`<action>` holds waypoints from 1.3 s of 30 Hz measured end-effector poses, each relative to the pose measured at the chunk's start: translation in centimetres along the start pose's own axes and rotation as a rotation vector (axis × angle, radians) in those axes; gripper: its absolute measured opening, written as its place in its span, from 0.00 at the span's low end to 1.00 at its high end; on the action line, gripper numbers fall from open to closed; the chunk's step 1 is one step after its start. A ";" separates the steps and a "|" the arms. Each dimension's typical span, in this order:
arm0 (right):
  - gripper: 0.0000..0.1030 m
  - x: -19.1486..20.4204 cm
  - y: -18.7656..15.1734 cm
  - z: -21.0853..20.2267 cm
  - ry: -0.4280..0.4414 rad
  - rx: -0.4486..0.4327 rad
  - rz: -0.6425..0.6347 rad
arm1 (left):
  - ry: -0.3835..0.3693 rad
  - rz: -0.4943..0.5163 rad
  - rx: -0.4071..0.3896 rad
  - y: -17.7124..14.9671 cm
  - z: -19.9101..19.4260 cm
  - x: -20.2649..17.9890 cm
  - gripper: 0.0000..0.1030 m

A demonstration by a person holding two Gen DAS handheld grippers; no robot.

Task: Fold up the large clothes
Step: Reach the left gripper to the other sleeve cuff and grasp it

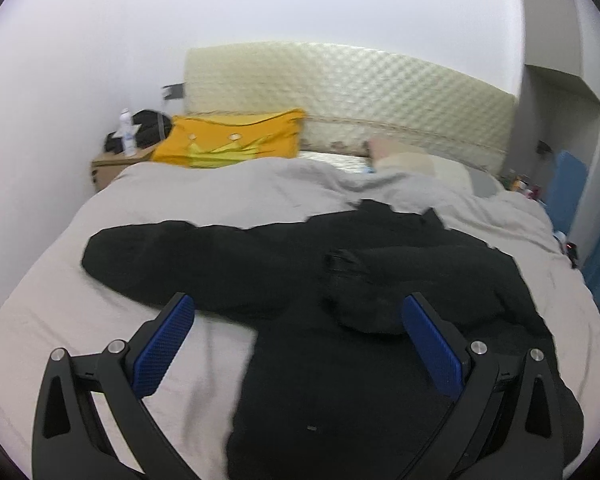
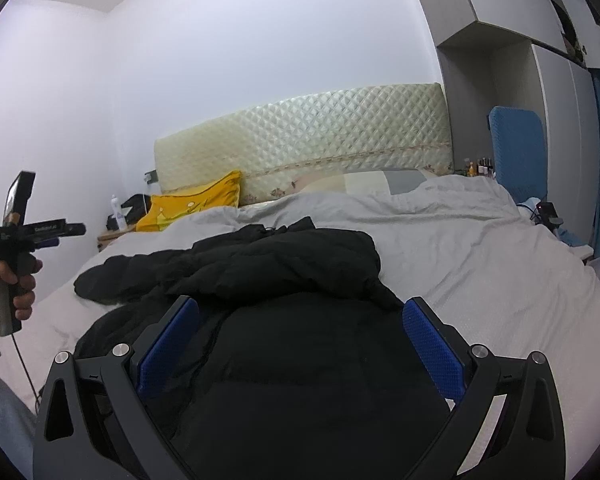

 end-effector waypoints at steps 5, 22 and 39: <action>1.00 -0.1 -0.5 0.5 -0.005 0.010 0.000 | 0.043 -0.095 0.034 0.6 2.3 5.5 1.00; 1.00 1.7 -2.6 3.2 -0.039 0.099 -0.027 | 0.007 -0.589 0.186 -3.7 12.9 24.0 1.00; 1.00 2.9 -6.4 8.8 -0.136 0.235 -0.059 | 0.014 -0.887 0.167 -10.1 22.8 36.0 0.98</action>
Point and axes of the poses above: each gripper's, at about its wrist camera, not at the fingertips, and z roughly the way its jaws point, x to its left, y to its top, the point moved 6 cm from there along z, roughly the way its jaws point, and after that the axes turned 8 degrees about -x, right-handed, at the moved point
